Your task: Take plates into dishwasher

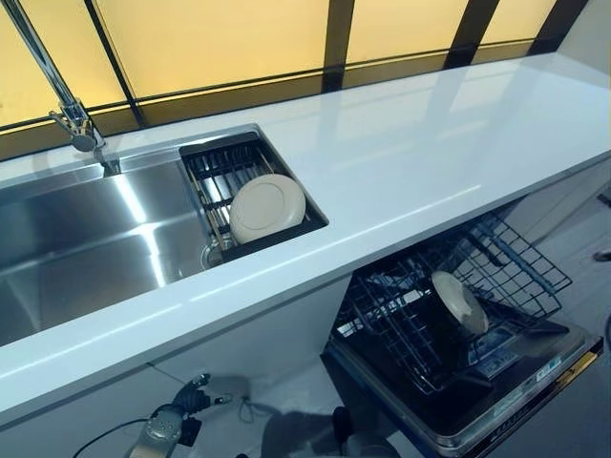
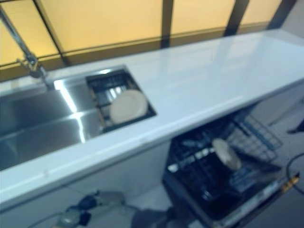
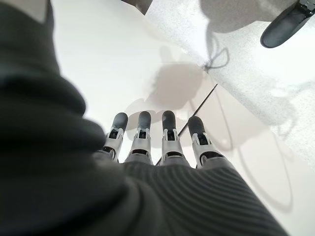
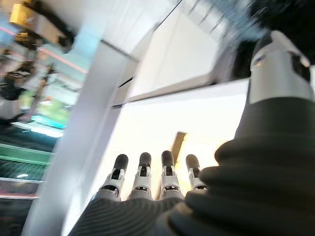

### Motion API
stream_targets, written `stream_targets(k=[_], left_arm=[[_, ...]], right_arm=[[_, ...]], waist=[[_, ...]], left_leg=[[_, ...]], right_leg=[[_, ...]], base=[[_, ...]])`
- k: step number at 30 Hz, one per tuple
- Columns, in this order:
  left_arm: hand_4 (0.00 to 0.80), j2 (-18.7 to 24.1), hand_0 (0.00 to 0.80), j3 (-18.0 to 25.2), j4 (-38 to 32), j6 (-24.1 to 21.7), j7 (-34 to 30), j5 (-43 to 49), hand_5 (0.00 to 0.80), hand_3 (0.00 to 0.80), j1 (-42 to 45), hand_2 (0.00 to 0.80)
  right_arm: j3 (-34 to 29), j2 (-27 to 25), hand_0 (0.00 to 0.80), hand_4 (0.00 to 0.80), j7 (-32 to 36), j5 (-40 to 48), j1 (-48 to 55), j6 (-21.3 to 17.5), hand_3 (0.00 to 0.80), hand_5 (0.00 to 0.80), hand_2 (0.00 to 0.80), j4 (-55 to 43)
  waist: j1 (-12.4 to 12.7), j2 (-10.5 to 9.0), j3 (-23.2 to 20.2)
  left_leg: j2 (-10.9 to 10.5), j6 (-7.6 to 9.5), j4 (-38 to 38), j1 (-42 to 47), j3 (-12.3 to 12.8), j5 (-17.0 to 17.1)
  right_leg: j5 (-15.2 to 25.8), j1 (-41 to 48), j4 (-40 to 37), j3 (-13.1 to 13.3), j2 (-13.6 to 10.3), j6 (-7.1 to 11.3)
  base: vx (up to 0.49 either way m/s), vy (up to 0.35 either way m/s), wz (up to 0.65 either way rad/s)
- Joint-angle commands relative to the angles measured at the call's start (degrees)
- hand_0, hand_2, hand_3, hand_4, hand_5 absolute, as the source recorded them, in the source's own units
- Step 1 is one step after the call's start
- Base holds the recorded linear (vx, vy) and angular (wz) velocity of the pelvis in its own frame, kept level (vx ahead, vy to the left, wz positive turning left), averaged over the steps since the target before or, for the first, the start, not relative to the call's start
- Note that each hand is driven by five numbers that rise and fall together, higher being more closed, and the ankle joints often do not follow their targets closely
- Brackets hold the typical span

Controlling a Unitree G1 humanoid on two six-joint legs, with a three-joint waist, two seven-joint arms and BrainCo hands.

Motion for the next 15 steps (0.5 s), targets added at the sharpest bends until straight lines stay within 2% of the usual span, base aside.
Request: stream_targets(k=[1, 3, 5, 8, 12, 15], left_arm=[[0.0, 3.95, 0.0, -2.11, 1.02, -1.44, 0.34, -2.78, 0.0, 0.0, -3.5, 0.0], [0.0, 4.3, 0.0, -3.11, 0.95, -1.53, 0.62, -3.78, 0.0, 0.0, -3.76, 0.0], [0.0, 4.71, 0.0, -3.6, 0.46, -1.38, 0.56, -4.27, 0.0, 0.0, -3.38, 0.0], [0.0, 4.95, 0.0, -3.53, 0.29, -1.64, 0.42, -4.93, 0.0, 0.0, -2.31, 0.0], [0.0, 5.1, 0.0, -2.83, -0.01, -1.88, -0.35, -5.54, 0.0, 0.0, -1.25, 0.0], [0.0, 4.75, 0.0, -2.18, -0.07, -1.21, -0.88, -6.13, 0.0, 0.0, -1.1, 0.0]], right_arm=[[5.92, -8.8, 0.0, 0.0, -6.68, 2.44, -17.77, -3.7, 0.0, 0.0, 0.0, 4.54], [10.97, -10.64, 0.0, 0.0, -8.13, 1.52, -24.28, -5.41, 0.0, 0.0, 0.0, 4.77], [19.97, -12.67, 0.0, 0.0, -9.44, 0.99, -34.69, -6.53, 0.0, 0.0, 0.0, 4.51], [30.06, -12.32, 0.0, 0.0, -11.3, 0.97, -46.21, -8.56, 0.0, 0.0, 0.0, 3.2], [39.2, -9.88, 0.0, 0.0, -7.02, 5.53, -57.03, -9.59, 0.0, 0.0, 0.0, -0.4], [45.97, -6.02, 0.0, 0.0, -2.38, 7.73, -64.49, -11.28, 0.0, 0.0, 0.0, -1.38]], waist=[[4.03, -2.32, -0.58], [5.04, -2.66, -0.53], [6.24, -2.9, -0.44], [7.44, -2.88, -0.69], [9.03, -2.46, -0.64], [10.52, -2.19, -0.09]], left_leg=[[0.32, 2.06, 0.28, 3.01, -3.6, -2.78], [0.08, 2.11, 0.28, 2.78, -4.37, -2.72], [-0.26, 2.12, 0.28, 2.69, -5.38, -2.68], [-0.71, 2.15, 0.28, 2.34, -6.56, -2.71], [-1.12, 2.1, 0.28, 1.52, -8.11, -2.41], [-1.58, 2.15, 0.28, 0.71, -9.54, -2.04]], right_leg=[[-1.45, 3.29, 0.25, -0.94, 0.18, 3.58], [-1.67, 3.68, 0.25, -1.89, 0.03, 3.47], [-2.0, 4.33, 0.25, -3.14, -0.29, 3.36], [-2.47, 4.81, 0.25, -4.36, -0.69, 3.33], [-2.79, 5.04, 0.25, -5.95, -1.14, 3.26], [-3.03, 5.2, 0.25, -7.18, -1.43, 3.07]], base=[[0.007, -0.016, 0.04], [0.019, -0.009, 0.09], [0.045, -0.004, 0.17], [0.047, -0.007, 0.19], [0.049, -0.002, 0.24], [0.057, 0.007, 0.25]])
